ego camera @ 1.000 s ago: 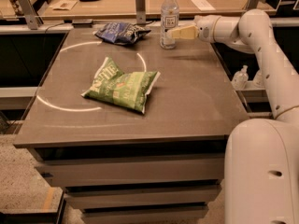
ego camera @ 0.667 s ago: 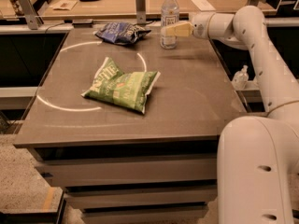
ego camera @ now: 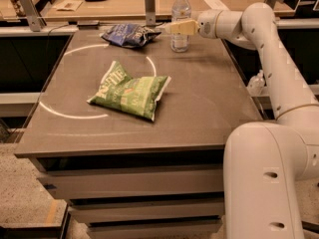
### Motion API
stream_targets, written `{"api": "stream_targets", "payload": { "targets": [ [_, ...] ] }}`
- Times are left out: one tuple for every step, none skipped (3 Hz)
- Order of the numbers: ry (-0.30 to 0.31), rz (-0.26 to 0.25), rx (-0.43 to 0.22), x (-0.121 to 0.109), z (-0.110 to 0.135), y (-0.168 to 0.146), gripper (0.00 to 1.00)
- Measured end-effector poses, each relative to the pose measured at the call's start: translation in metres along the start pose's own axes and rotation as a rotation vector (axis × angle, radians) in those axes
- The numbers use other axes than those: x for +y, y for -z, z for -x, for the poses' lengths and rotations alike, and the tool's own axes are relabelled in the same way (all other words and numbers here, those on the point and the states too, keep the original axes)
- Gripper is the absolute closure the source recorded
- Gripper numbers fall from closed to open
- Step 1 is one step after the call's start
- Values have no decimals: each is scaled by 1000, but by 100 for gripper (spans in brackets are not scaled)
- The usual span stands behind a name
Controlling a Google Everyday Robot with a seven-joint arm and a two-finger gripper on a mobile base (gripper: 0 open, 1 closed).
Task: Move blue plastic bottle near green rice chip bag
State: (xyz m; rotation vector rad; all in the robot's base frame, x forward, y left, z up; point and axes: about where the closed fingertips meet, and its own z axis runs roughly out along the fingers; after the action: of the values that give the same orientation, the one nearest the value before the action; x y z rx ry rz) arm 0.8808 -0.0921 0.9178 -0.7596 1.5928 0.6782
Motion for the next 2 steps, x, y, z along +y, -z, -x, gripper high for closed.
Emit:
{"api": "stream_targets", "payload": {
  "targets": [
    [24, 5, -20, -4, 5, 3, 41],
    [36, 0, -50, -10, 11, 12, 64]
  ]
}}
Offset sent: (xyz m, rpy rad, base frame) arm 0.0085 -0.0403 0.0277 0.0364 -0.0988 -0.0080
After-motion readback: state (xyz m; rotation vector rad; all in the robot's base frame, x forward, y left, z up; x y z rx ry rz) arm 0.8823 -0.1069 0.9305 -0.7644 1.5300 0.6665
